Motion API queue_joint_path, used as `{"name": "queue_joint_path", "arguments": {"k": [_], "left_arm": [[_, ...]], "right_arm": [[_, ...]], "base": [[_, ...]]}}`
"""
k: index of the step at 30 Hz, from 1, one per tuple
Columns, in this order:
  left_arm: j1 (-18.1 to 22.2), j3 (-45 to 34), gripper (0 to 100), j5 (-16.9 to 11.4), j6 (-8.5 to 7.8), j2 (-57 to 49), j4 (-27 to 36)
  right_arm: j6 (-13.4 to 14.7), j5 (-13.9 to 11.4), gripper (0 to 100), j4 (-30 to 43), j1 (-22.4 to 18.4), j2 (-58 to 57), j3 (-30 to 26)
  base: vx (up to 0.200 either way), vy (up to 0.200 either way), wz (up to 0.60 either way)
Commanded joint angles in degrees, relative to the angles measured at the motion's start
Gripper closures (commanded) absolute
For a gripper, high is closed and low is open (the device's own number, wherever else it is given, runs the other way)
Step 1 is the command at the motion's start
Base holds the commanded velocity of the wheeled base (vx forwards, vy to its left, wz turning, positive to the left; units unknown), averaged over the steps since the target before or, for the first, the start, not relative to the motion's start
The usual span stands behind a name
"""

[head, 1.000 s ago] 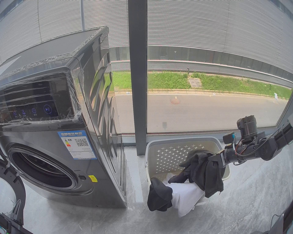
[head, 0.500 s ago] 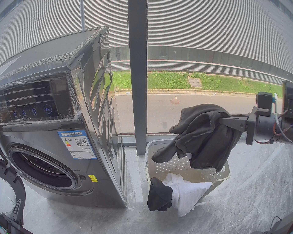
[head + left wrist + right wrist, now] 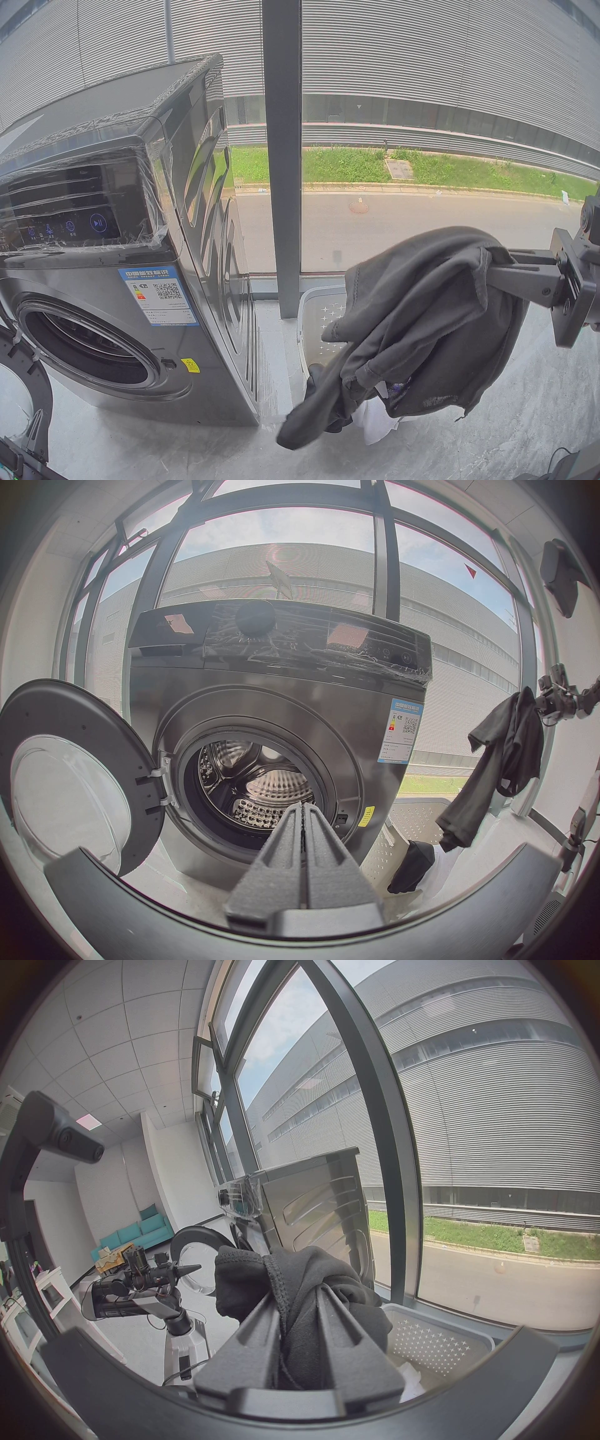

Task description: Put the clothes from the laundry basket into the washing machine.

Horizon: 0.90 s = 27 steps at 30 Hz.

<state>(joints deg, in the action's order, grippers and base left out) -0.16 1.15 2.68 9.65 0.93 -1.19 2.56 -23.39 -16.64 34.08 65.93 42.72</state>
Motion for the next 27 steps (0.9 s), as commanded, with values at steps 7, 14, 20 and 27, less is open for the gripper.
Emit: {"name": "queue_joint_path", "arguments": {"k": [7, 14, 20, 27], "left_arm": [[0.0, 0.0, 100, 0.0, 0.01, -0.9, 0.0], [0.0, 0.0, 100, 0.0, 0.01, -0.9, 0.0], [0.0, 0.0, 100, 0.0, 0.01, -0.9, 0.0], [0.0, 0.0, 100, 0.1, 0.10, -0.9, 0.0]], "right_arm": [[-0.1, -0.1, 100, -0.1, 2.5, -0.6, -4.5], [-0.2, 0.2, 100, -0.1, 3.7, 0.0, -5.4], [-0.5, -0.1, 100, -0.1, 3.9, 0.1, -8.0], [-0.5, 0.0, 100, -0.1, 5.7, 0.6, -9.4]], "base": [[-0.200, 0.000, 0.00], [-0.200, 0.000, 0.00], [-0.200, 0.000, 0.00], [-0.143, 0.000, 0.00]]}}
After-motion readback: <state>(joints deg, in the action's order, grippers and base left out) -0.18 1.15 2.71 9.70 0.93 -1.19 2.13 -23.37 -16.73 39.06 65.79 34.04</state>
